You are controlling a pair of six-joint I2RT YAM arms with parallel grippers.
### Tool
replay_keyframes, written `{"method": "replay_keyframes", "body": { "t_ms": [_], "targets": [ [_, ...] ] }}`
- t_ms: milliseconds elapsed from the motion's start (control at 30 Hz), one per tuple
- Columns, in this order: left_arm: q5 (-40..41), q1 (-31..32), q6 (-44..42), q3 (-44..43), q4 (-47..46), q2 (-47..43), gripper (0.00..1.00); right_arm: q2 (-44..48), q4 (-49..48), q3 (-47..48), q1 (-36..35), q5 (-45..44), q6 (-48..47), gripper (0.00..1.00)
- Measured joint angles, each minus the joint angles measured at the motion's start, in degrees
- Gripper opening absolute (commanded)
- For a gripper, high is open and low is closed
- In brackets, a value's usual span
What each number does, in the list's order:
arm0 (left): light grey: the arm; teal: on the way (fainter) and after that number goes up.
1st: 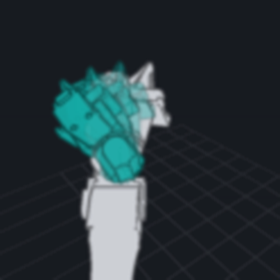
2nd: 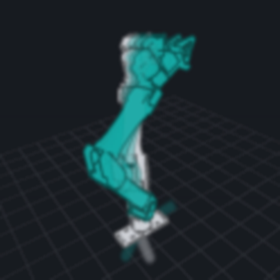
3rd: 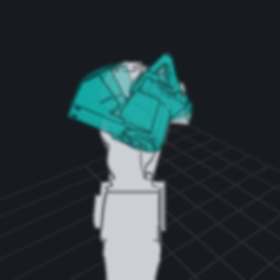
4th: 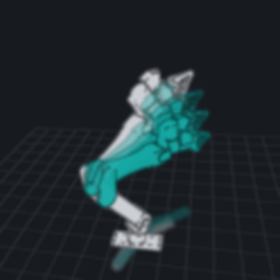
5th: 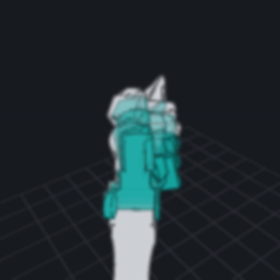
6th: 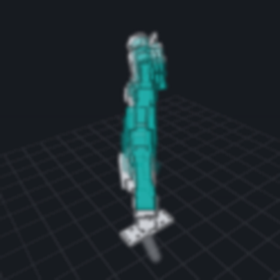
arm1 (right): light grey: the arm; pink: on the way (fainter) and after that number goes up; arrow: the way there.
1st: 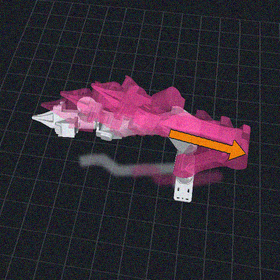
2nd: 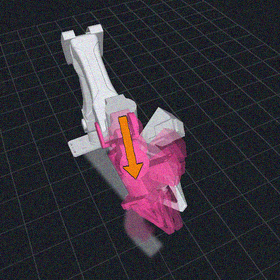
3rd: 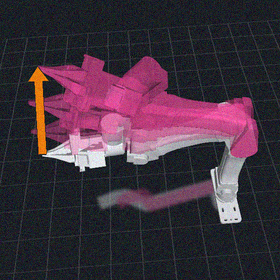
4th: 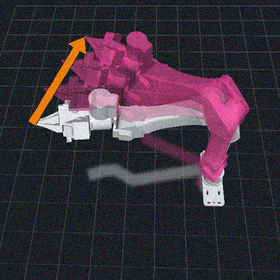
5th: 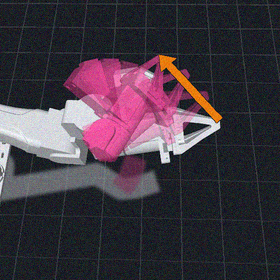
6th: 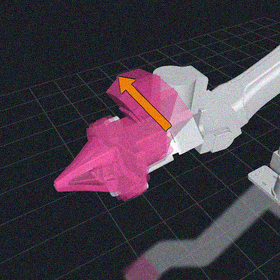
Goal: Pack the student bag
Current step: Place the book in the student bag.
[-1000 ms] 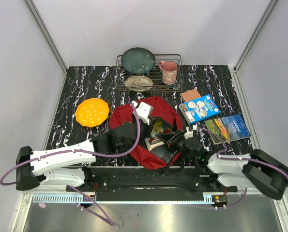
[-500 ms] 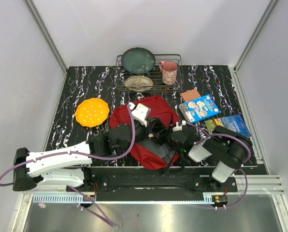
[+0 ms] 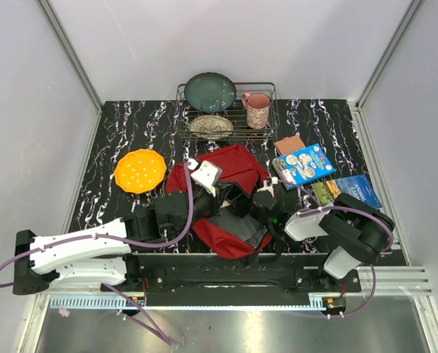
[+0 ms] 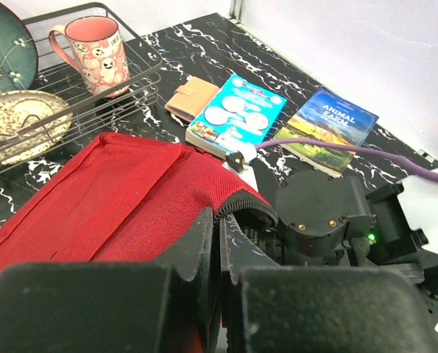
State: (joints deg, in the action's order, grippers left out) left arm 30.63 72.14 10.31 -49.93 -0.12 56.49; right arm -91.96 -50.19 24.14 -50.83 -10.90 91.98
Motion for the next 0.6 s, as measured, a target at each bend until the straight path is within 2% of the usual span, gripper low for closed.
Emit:
{"method": "replay_keyframes", "body": {
  "t_ms": [133,267,467,533,600],
  "targets": [
    [-1.1,0.0,0.0,0.2,0.1,-0.2,0.00,0.1,1.7,1.0,0.1,-0.1,-1.4,0.40],
    [-1.8,0.0,0.0,0.3,0.5,-0.2,0.00,-3.5,0.8,1.2,0.4,0.6,-1.6,0.40],
    [-2.3,0.0,0.1,1.4,0.9,-0.5,0.00,-9.8,-5.9,1.7,0.8,1.4,-1.5,0.40],
    [-2.3,0.0,0.1,2.2,1.0,-1.1,0.00,-11.5,-7.9,2.0,1.0,1.6,-1.4,0.42],
    [-2.1,0.0,0.2,2.9,1.1,-1.7,0.00,-12.7,-9.6,2.4,1.2,2.0,-1.5,0.52]
  ]
}}
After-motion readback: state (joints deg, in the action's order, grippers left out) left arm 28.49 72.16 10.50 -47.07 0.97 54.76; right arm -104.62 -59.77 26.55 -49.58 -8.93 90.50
